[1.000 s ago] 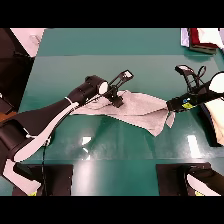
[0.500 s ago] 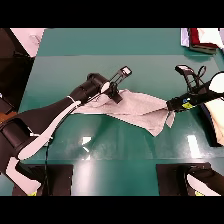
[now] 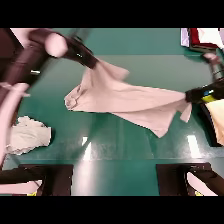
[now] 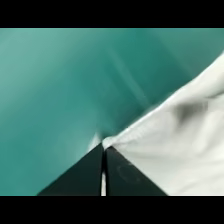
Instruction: Fold the shirts.
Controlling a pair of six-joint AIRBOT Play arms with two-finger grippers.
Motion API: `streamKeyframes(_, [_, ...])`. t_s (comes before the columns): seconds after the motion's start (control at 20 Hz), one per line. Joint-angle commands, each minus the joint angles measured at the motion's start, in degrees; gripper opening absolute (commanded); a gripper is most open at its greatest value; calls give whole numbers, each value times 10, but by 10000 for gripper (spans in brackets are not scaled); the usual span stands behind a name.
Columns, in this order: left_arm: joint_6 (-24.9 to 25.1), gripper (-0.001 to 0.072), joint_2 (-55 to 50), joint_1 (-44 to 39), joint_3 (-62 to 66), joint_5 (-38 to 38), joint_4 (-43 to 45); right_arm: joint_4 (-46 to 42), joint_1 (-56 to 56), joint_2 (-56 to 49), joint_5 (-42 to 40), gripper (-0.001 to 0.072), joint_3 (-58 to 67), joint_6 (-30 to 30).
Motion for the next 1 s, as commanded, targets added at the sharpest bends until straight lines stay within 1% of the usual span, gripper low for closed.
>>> streamKeyframes(0.0, [3, 21, 137, 54, 5, -1, 0, 3, -46, 40, -42, 11, 75, -8])
streamKeyframes(0.25, [3, 20, 300, 57, 5, 40, -13, 3, -50, 88, -65, 11, 203, -8])
streamKeyframes(0.45, [3, 20, 396, 57, 10, 77, -15, 2, -50, 126, -67, 11, 297, -8])
streamKeyframes(0.6, [3, 20, 408, 57, 76, 78, -29, 2, -50, 131, -67, 10, 365, -8])
streamKeyframes(0.75, [5, 20, 405, 57, 116, 79, -31, 1, -50, 94, -42, 10, 434, -8])
streamKeyframes(0.85, [5, 20, 390, 57, 114, 47, -29, 1, -50, 43, 3, 10, 482, -8])
streamKeyframes(0.95, [6, 20, 342, 57, 114, -14, -26, 3, -50, -26, 51, 10, 512, -8])
